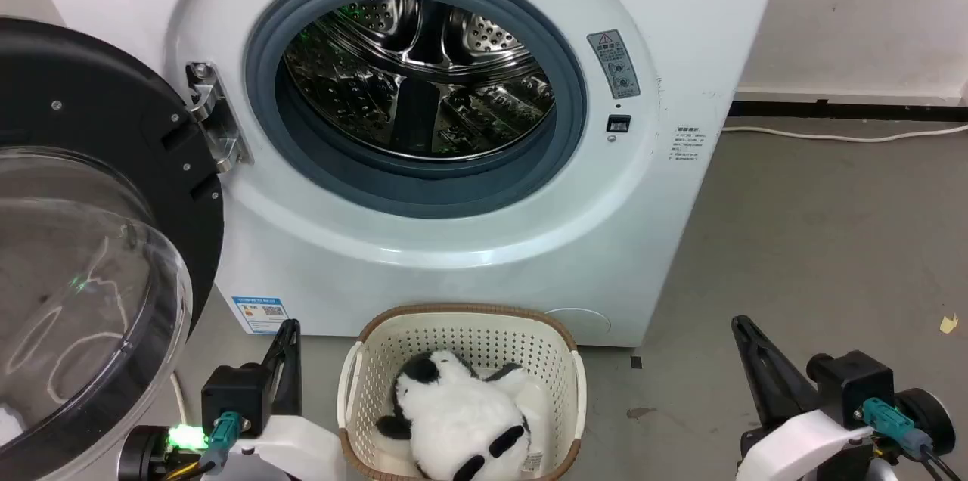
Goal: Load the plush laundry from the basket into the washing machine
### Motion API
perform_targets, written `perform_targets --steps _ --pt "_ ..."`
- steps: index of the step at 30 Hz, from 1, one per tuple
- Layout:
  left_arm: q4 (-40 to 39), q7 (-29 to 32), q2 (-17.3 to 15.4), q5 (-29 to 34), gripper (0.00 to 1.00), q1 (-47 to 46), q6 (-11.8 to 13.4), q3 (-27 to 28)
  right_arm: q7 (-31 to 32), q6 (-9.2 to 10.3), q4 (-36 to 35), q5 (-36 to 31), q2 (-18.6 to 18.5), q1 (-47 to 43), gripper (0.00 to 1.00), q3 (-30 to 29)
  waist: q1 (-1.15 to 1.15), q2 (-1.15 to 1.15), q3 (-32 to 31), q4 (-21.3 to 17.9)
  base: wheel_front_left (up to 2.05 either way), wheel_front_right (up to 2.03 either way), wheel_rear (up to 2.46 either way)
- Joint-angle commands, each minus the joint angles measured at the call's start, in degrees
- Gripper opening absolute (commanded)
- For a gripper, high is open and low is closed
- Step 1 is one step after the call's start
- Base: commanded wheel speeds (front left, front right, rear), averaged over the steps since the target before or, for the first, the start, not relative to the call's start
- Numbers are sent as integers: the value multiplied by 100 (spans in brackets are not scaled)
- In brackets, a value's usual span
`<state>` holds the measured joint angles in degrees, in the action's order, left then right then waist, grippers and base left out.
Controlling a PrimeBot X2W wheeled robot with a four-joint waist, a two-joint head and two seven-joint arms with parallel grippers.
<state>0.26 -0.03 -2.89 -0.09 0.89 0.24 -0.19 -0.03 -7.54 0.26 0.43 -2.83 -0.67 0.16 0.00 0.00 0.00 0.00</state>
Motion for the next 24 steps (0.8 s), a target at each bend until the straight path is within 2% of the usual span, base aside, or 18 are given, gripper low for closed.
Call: perform_targets --steps 1,24 --pt "-26 3 2 9 0 -89 -24 19 3 5 -26 -43 -5 67 0 -16 0 0 0 0 0 0 0" --pt "-26 3 2 9 0 -89 -24 19 3 5 -26 -43 -5 67 0 -16 0 0 0 0 0 0 0"
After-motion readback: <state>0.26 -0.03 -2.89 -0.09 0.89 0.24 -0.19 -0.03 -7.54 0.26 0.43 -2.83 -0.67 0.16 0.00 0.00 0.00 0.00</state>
